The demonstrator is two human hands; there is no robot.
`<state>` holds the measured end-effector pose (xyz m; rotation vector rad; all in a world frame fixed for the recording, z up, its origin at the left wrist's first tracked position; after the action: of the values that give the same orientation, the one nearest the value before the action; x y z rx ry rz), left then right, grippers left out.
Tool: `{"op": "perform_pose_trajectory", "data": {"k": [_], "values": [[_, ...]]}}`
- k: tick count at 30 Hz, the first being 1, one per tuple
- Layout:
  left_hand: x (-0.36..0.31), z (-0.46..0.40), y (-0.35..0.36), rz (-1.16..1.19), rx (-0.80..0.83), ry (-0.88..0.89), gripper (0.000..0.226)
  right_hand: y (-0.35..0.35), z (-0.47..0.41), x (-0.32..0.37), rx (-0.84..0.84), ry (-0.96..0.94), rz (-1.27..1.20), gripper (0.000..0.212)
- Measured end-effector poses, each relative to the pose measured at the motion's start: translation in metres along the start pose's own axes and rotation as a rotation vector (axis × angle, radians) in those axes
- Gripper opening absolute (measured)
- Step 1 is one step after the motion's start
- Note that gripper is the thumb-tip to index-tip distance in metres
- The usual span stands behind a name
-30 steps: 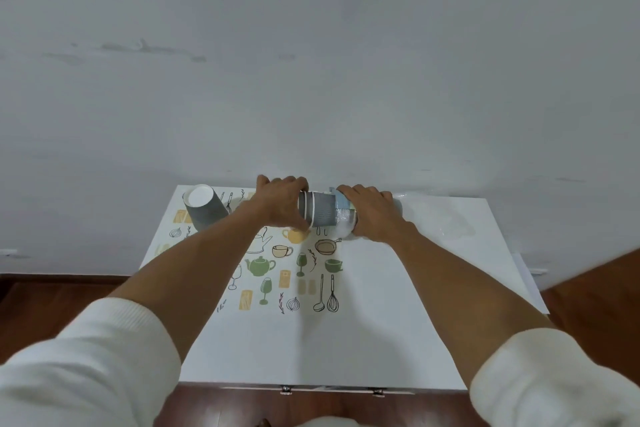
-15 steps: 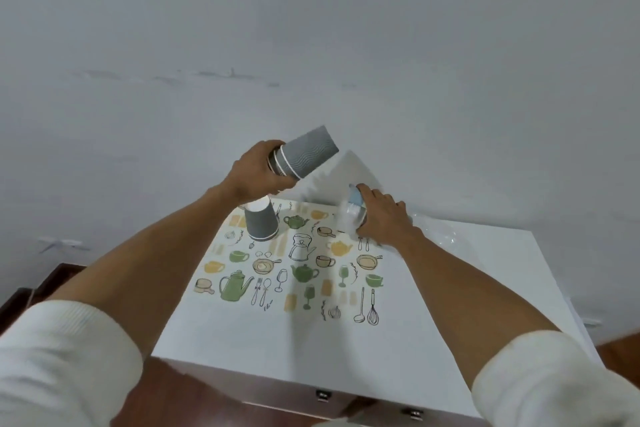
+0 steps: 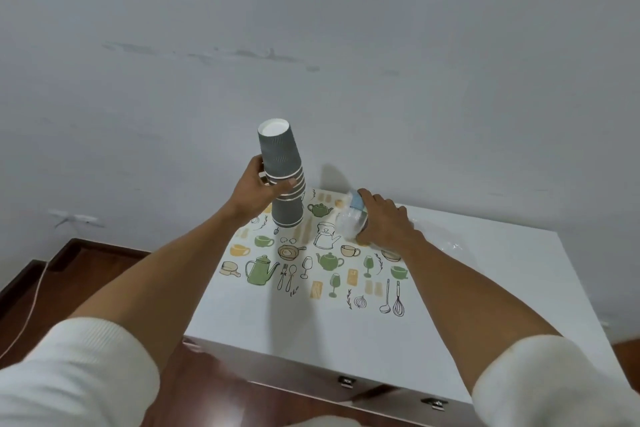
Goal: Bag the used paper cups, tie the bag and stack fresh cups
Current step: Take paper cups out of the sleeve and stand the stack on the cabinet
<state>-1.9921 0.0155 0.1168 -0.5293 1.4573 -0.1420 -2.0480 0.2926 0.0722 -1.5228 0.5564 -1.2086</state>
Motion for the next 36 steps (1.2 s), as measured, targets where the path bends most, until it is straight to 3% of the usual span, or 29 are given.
{"op": "perform_pose_trajectory", "data": {"k": [5, 19, 22, 24, 26, 28, 30, 33, 36], "values": [[0.022, -0.001, 0.016, -0.088, 0.034, -0.013, 0.086, 0.008, 0.003, -0.003, -0.003, 0.024, 0.013, 0.088], [0.049, -0.006, 0.023, -0.079, -0.049, -0.072, 0.078, 0.025, -0.001, -0.011, 0.015, 0.051, 0.029, 0.102], [0.045, 0.0, 0.025, -0.07, -0.048, -0.077, 0.096, 0.026, -0.002, -0.012, 0.03, 0.055, 0.023, 0.102], [0.037, 0.012, 0.017, -0.145, -0.188, -0.046, 0.111, 0.026, -0.002, -0.012, 0.051, 0.046, 0.004, 0.11], [0.021, 0.03, 0.006, -0.346, -0.438, 0.047, 0.091, 0.027, 0.0, -0.009, 0.102, 0.027, -0.04, 0.125], [0.0, 0.047, 0.011, -0.46, -0.564, 0.174, 0.064, 0.024, 0.002, -0.007, 0.153, 0.011, -0.111, 0.134], [-0.01, 0.052, 0.031, -0.416, -0.507, 0.226, 0.038, 0.017, 0.003, -0.008, 0.186, 0.014, -0.137, 0.137], [-0.017, 0.047, 0.076, -0.309, -0.263, 0.192, 0.01, 0.008, 0.005, -0.021, 0.269, 0.062, -0.069, 0.138], [-0.01, 0.034, 0.131, -0.192, 0.089, -0.011, 0.029, 0.004, 0.014, -0.048, 0.366, 0.193, 0.061, 0.134]]}}
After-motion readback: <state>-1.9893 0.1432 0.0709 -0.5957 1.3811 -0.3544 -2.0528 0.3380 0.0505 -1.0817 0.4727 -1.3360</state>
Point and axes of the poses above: each hand's wrist, its own z-axis away from the middle knuckle, its own y-axis out of the palm, x = y × z, the point moved 9 cm from there along -z, towards the middle knuckle, and after that the axes turned 10 degrees about -z, right-handed, at the moved point
